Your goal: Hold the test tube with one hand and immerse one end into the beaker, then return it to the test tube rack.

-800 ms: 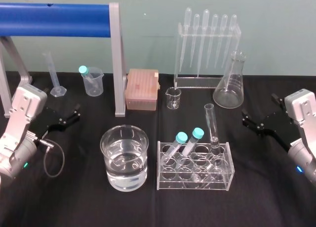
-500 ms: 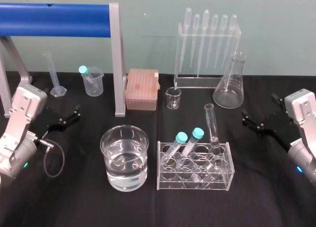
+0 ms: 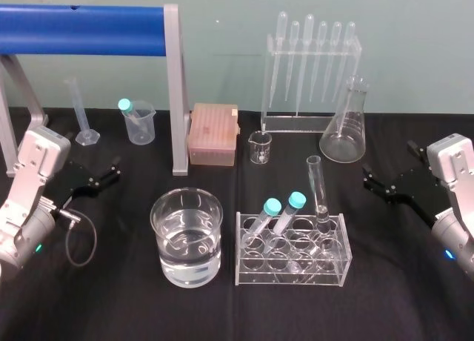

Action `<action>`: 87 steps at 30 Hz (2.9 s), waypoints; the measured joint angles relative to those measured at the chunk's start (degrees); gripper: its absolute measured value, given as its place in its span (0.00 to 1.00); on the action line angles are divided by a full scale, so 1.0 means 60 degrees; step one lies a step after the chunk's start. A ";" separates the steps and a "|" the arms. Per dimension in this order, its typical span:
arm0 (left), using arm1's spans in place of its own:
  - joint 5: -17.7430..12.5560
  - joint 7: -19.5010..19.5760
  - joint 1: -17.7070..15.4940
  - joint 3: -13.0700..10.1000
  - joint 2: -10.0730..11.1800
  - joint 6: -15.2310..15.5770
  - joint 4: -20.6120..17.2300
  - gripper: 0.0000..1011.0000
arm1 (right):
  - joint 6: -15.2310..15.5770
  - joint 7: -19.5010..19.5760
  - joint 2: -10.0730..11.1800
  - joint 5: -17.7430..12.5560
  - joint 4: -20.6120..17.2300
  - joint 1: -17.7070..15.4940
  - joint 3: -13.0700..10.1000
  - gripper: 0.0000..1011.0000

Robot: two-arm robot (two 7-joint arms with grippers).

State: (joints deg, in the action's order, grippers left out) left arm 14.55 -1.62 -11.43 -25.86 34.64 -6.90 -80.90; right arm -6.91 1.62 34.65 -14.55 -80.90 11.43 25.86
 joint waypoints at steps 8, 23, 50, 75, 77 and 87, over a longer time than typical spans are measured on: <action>0.0000 0.0000 0.0000 0.0000 0.0000 0.0000 0.0000 0.99 | 0.0000 0.0000 0.0000 0.0000 0.0000 0.0001 0.0000 0.99; 0.0000 0.0000 0.0000 0.0000 0.0000 0.0000 0.0000 0.99 | 0.0000 0.0000 0.0000 0.0000 0.0000 0.0000 0.0000 0.99; 0.0001 0.0000 0.0000 -0.0001 0.0000 0.0000 0.0000 0.99 | -0.0410 -0.3066 0.0159 -0.3647 -0.1504 -0.0563 -0.1922 0.99; 0.0000 0.0000 0.0001 -0.0001 0.0000 -0.0001 0.0000 0.99 | 0.0508 -0.6758 0.0891 -0.4375 -0.1985 -0.0209 -0.1210 0.99; 0.0001 0.0000 0.0001 -0.0001 0.0000 0.0000 0.0000 0.99 | 0.0607 -0.6739 0.0878 -0.4207 -0.1852 -0.0078 -0.1064 0.99; 0.0000 0.0000 0.0000 0.0000 0.0000 0.0000 0.0000 0.99 | 0.0880 -0.6707 0.0688 -0.3736 -0.1374 0.0372 -0.0558 0.99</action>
State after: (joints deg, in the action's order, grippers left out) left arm 14.55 -1.62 -11.43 -25.86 34.65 -6.91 -80.90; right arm -1.63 -38.62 38.77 -36.96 -89.14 13.66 22.52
